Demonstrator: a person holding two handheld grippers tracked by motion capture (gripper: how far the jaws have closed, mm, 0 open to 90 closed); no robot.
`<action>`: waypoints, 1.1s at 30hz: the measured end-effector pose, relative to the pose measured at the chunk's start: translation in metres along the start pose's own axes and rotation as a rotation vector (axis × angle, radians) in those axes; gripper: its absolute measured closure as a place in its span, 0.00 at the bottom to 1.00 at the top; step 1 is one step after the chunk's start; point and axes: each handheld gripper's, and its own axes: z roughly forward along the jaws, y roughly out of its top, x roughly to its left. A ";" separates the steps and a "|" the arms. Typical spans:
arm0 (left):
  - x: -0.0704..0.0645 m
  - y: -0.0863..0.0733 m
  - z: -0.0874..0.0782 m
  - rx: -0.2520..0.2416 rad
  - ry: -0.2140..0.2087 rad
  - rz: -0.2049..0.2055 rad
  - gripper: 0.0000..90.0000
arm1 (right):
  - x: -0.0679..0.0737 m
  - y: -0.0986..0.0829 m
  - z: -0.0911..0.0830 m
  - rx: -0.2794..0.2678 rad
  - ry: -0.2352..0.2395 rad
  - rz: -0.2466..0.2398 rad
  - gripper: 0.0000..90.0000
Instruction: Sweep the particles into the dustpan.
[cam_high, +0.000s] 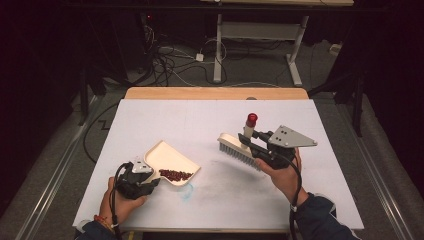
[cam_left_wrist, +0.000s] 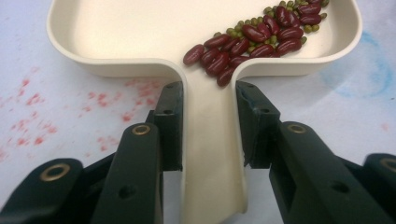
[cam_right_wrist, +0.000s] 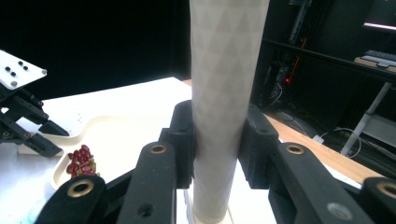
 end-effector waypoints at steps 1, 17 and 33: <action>0.001 -0.001 0.000 0.001 0.002 -0.003 0.71 | 0.000 0.000 0.000 0.000 0.000 0.000 0.78; 0.008 -0.003 0.000 0.007 0.036 -0.039 0.71 | -0.029 -0.011 -0.054 0.016 -0.055 0.002 0.78; 0.010 -0.006 0.004 0.012 0.047 -0.100 0.71 | -0.038 -0.019 -0.073 0.067 -0.037 0.011 0.78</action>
